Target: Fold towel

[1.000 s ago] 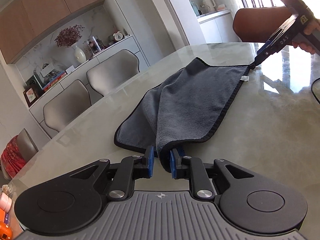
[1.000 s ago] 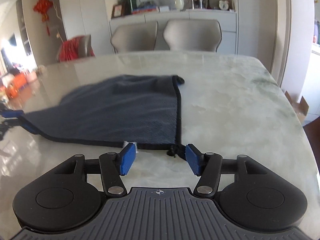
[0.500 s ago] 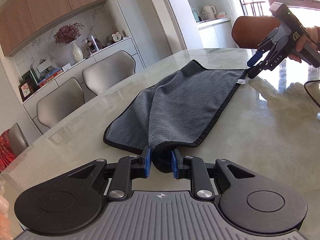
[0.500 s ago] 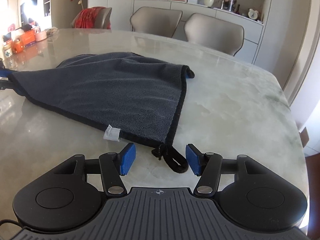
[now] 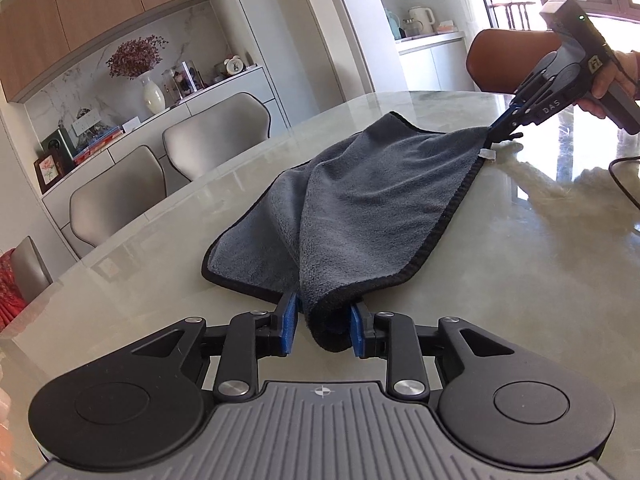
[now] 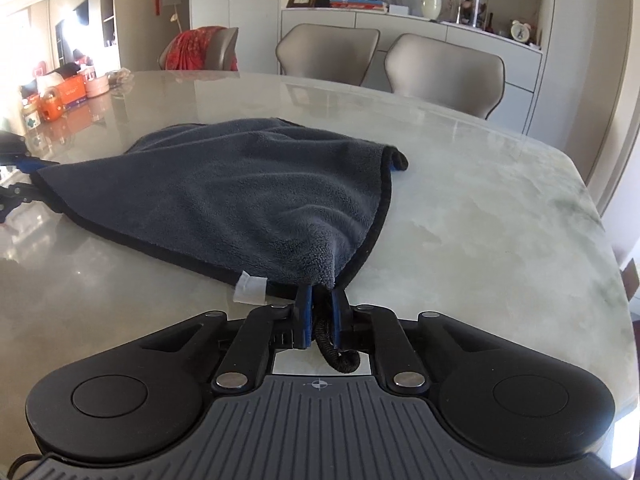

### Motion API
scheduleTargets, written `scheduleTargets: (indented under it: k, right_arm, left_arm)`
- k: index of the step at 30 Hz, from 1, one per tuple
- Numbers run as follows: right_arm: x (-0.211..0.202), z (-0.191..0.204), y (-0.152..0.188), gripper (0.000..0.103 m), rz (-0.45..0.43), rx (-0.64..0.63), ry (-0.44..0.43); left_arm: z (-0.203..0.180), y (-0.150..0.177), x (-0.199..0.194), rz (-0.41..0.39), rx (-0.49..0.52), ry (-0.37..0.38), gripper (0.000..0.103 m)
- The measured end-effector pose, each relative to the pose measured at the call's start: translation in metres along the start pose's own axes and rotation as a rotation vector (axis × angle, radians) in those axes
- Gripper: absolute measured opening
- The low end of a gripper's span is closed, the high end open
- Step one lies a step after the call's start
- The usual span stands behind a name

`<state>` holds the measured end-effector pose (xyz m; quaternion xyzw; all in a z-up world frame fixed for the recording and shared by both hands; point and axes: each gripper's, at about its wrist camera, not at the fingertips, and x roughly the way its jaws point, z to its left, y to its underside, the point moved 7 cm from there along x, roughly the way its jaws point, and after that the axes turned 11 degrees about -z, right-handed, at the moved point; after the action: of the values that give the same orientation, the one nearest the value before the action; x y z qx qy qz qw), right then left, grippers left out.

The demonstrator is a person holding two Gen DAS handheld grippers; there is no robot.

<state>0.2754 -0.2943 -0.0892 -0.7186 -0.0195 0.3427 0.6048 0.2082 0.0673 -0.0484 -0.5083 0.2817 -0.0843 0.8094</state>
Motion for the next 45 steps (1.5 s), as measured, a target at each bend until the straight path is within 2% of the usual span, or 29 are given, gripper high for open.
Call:
scheduleTargets:
  k: [6, 10, 12, 18, 21, 27, 29, 30, 31, 33, 36, 40, 45]
  right_arm:
    - [-0.056, 0.000, -0.014, 0.009, -0.025, -0.038, 0.021]
    - [-0.091, 0.009, -0.007, 0.009, -0.008, -0.067, 0.027]
    - [-0.108, 0.015, -0.002, 0.009, 0.003, -0.079, 0.026]
    - [-0.132, 0.025, 0.026, 0.006, 0.078, -0.073, 0.033]
    - [-0.131, 0.029, 0.035, 0.006, 0.087, -0.076, 0.050]
    - [-0.110, 0.007, 0.018, 0.012, 0.041, -0.024, 0.089]
    - [-0.103, 0.001, 0.006, 0.020, 0.007, -0.018, 0.096]
    - [-0.100, -0.003, 0.000, 0.033, -0.010, -0.016, 0.100]
    - [-0.095, -0.007, -0.001, 0.036, -0.035, -0.031, 0.119]
    - [-0.076, -0.016, -0.007, 0.037, -0.031, -0.033, 0.114]
    - [-0.050, -0.028, -0.014, 0.037, -0.005, -0.032, 0.119]
    - [-0.005, -0.051, -0.031, 0.037, -0.034, 0.007, 0.109]
    - [0.044, -0.074, -0.036, 0.037, -0.010, 0.067, 0.115]
  left_arm:
    - [-0.002, -0.010, -0.016, -0.039, 0.004, 0.016, 0.026]
    - [-0.012, -0.012, -0.027, -0.043, 0.014, 0.055, 0.025]
    - [-0.016, -0.011, -0.033, -0.042, 0.035, 0.060, 0.020]
    - [-0.021, -0.006, -0.045, -0.023, 0.052, 0.080, 0.020]
    - [-0.021, 0.000, -0.046, 0.003, 0.069, 0.065, 0.020]
    - [0.000, -0.004, -0.035, 0.023, 0.038, 0.021, 0.021]
    - [0.006, -0.010, -0.023, 0.023, 0.032, 0.012, 0.021]
    - [0.009, -0.013, -0.016, 0.019, 0.031, 0.012, 0.021]
    - [0.012, -0.016, -0.009, 0.016, 0.031, 0.011, 0.021]
    - [0.017, -0.020, 0.005, 0.011, 0.030, 0.011, 0.022]
    - [0.029, -0.024, 0.037, 0.016, -0.002, 0.002, 0.032]
    - [0.049, -0.027, 0.070, 0.013, -0.078, -0.030, 0.043]
    - [0.082, -0.024, 0.110, 0.065, -0.186, -0.081, 0.045]
